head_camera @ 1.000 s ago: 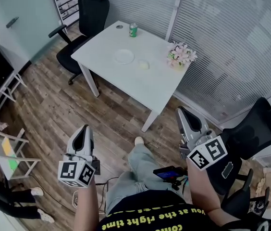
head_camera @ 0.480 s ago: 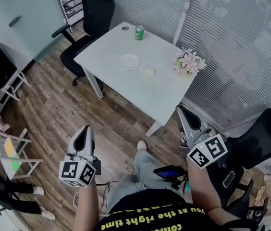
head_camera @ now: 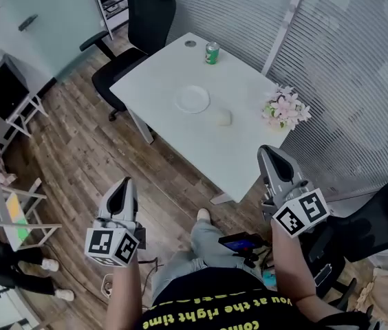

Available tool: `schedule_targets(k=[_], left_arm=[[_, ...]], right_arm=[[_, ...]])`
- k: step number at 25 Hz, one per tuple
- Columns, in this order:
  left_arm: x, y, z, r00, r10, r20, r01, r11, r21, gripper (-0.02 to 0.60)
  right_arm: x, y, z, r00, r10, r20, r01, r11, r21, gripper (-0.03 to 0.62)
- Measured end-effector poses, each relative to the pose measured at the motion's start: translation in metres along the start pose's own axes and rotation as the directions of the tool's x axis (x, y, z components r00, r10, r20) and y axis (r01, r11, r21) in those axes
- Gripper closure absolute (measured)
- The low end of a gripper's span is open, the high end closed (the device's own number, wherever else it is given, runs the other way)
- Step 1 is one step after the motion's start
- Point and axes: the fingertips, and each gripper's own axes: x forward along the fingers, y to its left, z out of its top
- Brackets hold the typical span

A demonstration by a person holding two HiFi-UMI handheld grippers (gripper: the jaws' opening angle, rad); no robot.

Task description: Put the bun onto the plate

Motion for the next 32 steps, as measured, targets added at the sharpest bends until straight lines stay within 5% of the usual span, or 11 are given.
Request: schedule_targets(k=[16, 32], left_arm=[[0.112, 0.003, 0.024, 1.0, 0.007, 0.008, -0.007, 1.0, -0.001, 0.581], [0.165, 0.026, 0.031, 0.999, 0.034, -0.001, -0.034, 0.999, -0.009, 0.58]], right_arm=[[0.08, -0.079, 0.004, 0.999, 0.031, -0.022, -0.031, 0.999, 0.019, 0.588], [0.137, -0.108, 0.0, 0.997, 0.064, -0.05, -0.063, 0.998, 0.009, 0.588]])
